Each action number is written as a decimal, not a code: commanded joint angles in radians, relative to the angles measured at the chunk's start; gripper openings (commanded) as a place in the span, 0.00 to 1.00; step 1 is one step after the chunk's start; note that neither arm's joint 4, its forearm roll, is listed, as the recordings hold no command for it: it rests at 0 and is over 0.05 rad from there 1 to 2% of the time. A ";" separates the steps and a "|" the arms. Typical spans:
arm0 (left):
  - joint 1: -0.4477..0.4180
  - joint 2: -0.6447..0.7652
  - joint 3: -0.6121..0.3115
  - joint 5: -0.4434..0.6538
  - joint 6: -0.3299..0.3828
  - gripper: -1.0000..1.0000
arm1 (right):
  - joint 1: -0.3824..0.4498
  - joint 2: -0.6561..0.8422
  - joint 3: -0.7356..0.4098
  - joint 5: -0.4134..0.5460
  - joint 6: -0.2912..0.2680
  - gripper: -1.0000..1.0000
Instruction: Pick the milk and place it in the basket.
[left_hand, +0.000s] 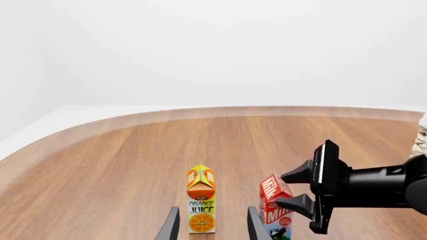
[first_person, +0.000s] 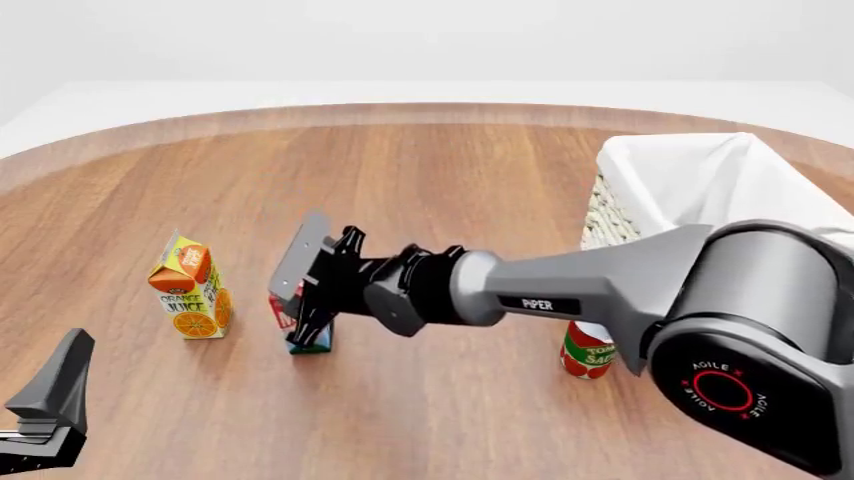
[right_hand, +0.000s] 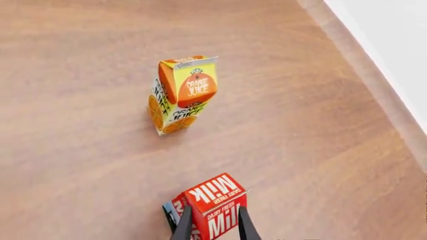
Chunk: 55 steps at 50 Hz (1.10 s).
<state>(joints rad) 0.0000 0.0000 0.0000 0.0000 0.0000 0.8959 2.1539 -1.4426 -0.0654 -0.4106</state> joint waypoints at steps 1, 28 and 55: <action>0.000 0.000 0.000 0.000 0.000 1.00 | 0.020 -0.013 0.065 0.008 0.018 0.00; 0.000 0.000 0.000 0.000 0.000 1.00 | -0.001 -0.181 0.103 0.037 -0.032 0.00; 0.000 0.000 0.000 0.000 0.000 1.00 | -0.042 -0.387 0.095 0.130 -0.077 0.00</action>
<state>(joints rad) 0.0000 0.0000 0.0000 0.0000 0.0000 0.8680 1.8623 -1.3219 0.0317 -0.4877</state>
